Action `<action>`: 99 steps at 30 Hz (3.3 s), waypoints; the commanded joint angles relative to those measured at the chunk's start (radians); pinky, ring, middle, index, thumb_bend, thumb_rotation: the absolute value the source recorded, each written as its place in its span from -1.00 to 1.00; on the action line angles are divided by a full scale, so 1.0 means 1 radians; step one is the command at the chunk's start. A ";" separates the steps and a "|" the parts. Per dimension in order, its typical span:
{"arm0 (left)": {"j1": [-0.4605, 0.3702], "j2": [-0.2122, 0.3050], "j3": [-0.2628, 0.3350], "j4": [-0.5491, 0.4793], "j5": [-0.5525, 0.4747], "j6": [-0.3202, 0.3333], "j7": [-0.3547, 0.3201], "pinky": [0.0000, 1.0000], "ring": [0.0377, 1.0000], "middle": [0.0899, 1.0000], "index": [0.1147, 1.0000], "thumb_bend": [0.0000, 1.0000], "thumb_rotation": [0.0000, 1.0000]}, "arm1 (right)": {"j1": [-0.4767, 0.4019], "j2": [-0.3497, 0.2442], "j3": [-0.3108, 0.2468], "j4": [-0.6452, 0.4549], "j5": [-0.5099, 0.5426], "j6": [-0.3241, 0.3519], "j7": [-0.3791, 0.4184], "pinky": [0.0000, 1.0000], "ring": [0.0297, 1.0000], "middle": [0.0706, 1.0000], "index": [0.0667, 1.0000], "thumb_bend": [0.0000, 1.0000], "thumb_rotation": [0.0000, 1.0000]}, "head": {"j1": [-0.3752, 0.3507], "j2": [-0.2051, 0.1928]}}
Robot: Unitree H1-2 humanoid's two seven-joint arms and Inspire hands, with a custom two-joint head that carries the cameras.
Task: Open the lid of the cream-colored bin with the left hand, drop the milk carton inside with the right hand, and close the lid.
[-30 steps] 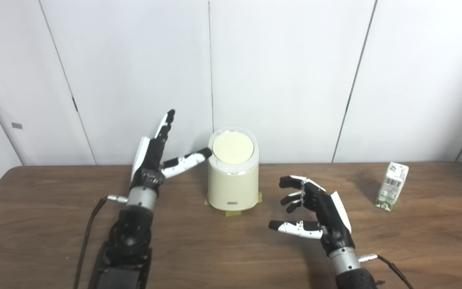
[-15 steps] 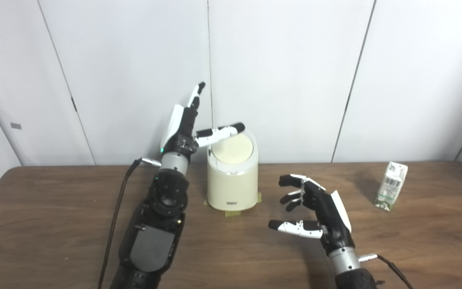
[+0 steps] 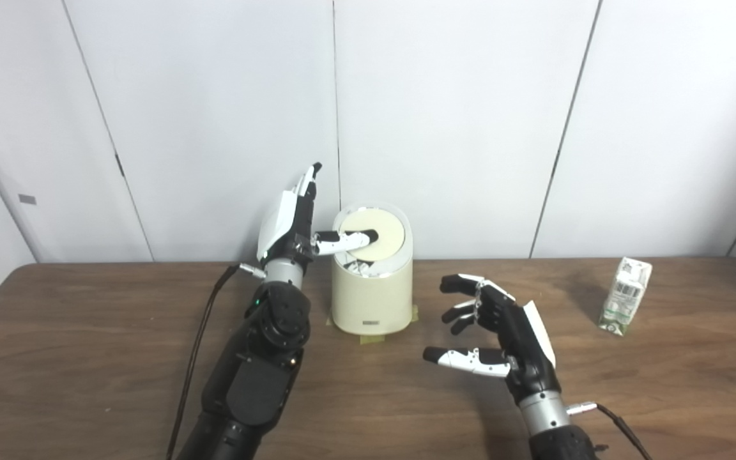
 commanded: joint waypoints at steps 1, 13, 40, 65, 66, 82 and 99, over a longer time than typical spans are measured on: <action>-0.062 0.015 -0.009 0.000 0.027 -0.041 0.028 0.84 1.00 1.00 1.00 0.75 -0.62 | -0.036 0.007 -0.003 -0.044 0.004 -0.008 -0.004 -0.19 0.02 0.38 0.33 0.32 -0.99 | -0.001 0.001; -0.066 0.051 -0.081 0.032 0.116 0.009 0.011 0.91 1.00 1.00 1.00 0.85 -0.56 | -0.033 0.014 -0.006 -0.066 0.029 0.011 0.003 -0.23 -0.02 0.38 0.33 0.28 -0.99 | -0.004 0.011; -0.080 0.117 -0.203 0.014 0.312 0.141 -0.080 0.98 1.00 1.00 1.00 1.00 -0.43 | -0.025 0.014 0.002 -0.082 0.006 0.023 0.005 -0.22 0.00 0.38 0.33 0.20 -0.94 | 0.000 0.020; 0.351 0.091 0.226 -0.459 -0.378 0.003 -0.257 0.61 0.69 0.80 0.89 0.82 -0.68 | -0.025 -0.005 -0.008 -0.062 0.018 0.015 0.015 -0.16 0.04 0.37 0.34 0.20 -0.97 | 0.004 0.023; 0.373 0.092 0.229 -0.465 -0.392 -0.014 -0.258 0.60 0.67 0.77 0.87 0.81 -0.68 | -0.025 -0.008 -0.009 -0.062 0.020 0.015 0.016 -0.17 0.04 0.37 0.34 0.20 -0.97 | 0.003 0.023; 0.588 0.085 0.211 -0.396 -0.444 -0.372 -0.274 0.33 0.41 0.53 0.62 0.55 -0.84 | -0.010 -0.034 -0.022 -0.102 0.018 0.043 0.019 0.02 0.33 0.51 0.46 0.39 -0.78 | -0.017 0.003; 0.587 0.177 0.271 -0.326 -0.532 -0.451 -0.323 0.50 0.56 0.63 0.64 0.39 -1.00 | -0.117 -0.240 -0.165 -0.257 -0.018 0.274 0.039 0.11 0.34 0.51 0.50 0.60 -0.85 | -0.359 -0.071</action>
